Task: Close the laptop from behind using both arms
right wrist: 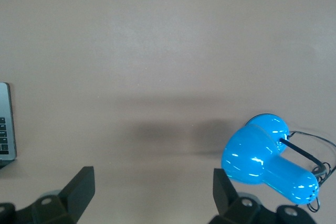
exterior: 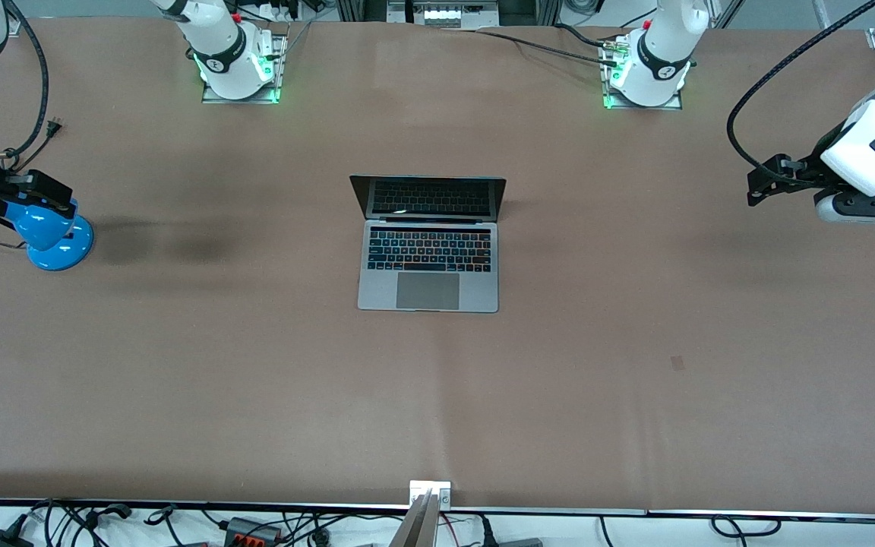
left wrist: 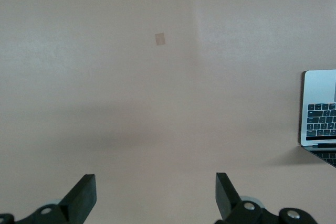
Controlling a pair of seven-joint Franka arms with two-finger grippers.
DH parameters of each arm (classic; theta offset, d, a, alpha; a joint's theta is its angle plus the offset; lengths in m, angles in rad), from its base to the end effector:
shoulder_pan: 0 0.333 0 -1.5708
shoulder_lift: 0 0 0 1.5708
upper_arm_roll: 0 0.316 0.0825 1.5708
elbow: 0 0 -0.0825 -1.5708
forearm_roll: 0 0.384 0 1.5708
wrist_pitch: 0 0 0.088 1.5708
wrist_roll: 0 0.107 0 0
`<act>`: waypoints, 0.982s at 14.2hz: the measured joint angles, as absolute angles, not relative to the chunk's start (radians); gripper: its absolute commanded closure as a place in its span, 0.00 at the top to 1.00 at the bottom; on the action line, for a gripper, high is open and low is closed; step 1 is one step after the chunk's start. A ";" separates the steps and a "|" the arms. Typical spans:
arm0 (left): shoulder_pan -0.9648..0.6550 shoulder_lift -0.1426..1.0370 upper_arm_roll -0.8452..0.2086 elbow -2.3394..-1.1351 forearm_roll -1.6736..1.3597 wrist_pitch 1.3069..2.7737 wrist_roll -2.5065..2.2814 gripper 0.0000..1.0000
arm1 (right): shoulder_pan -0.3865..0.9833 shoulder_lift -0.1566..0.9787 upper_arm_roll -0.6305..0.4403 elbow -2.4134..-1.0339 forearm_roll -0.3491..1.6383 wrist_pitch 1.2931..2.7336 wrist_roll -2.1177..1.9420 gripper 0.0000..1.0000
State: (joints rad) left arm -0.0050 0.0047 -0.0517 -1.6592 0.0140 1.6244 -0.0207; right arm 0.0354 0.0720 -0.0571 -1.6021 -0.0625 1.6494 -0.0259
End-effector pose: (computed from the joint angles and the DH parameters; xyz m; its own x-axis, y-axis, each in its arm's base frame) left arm 0.5569 -0.0301 0.5847 0.9986 -0.0367 -0.0392 -0.0373 -0.9992 -0.0145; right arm 0.5806 -0.0177 0.5759 0.9996 0.0091 -0.0265 0.0108 -0.9978 0.0656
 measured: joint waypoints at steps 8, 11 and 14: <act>-0.005 0.052 -0.051 -1.659 -0.003 1.559 -0.017 1.00 | 0.136 0.131 -0.050 -1.634 0.084 1.646 -0.024 1.00; -0.005 0.086 -0.051 -1.659 -0.003 1.556 -0.014 1.00 | 0.137 0.141 -0.051 -1.679 0.129 1.667 -0.025 1.00; -0.005 0.108 -0.052 -1.659 -0.004 1.549 -0.013 0.70 | 0.158 0.141 -0.048 -1.741 0.245 1.695 -0.033 1.00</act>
